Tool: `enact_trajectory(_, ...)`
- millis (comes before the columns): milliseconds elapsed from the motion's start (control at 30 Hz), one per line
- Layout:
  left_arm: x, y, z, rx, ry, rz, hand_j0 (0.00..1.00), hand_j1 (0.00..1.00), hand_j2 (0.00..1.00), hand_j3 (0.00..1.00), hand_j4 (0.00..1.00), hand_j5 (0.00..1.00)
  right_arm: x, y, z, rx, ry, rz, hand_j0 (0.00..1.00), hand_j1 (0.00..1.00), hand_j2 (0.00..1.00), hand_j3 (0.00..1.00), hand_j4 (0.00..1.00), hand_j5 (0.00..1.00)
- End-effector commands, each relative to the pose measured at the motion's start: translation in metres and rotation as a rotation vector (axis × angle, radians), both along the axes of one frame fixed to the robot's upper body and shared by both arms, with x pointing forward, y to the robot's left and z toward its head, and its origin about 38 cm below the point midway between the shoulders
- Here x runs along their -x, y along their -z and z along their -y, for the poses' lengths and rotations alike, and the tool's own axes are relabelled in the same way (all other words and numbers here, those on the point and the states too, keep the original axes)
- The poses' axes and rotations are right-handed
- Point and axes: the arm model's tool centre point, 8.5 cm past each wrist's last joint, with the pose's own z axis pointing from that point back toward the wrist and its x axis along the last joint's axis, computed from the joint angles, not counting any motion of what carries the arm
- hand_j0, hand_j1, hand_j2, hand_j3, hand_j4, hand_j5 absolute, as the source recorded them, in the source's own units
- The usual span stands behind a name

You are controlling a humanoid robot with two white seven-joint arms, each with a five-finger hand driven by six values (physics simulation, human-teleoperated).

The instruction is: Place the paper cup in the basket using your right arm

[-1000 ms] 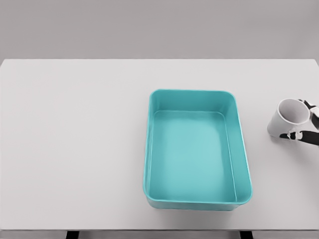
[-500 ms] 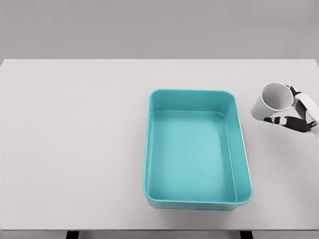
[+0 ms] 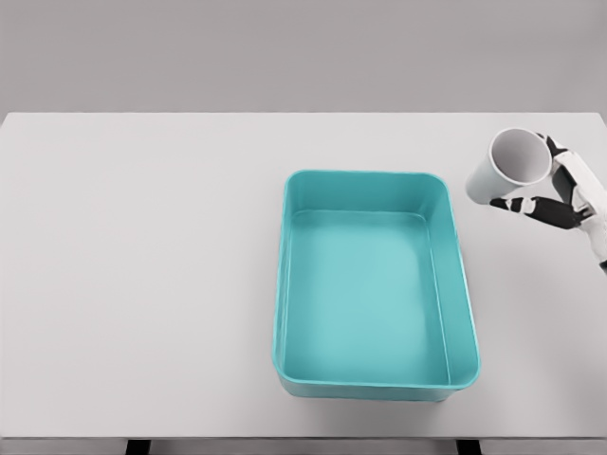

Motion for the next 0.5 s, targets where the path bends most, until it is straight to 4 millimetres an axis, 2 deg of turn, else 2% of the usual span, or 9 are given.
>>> enact_trajectory(0,0.0,0.0,0.0,0.0,0.001,0.0,1.0,1.0,1.0,1.0,1.0,1.0,0.0,0.005,-0.008,-0.018,-0.013,-0.006,0.65,0.65,0.65,0.65,0.65,0.65)
enact_trajectory(467,0.0,0.0,0.0,0.0,0.0,0.0,1.0,1.0,1.0,1.0,1.0,1.0,-0.014,-0.006,-0.046,-0.062,-0.088,0.041,0.66,0.66,0.66,0.66,0.66,0.66)
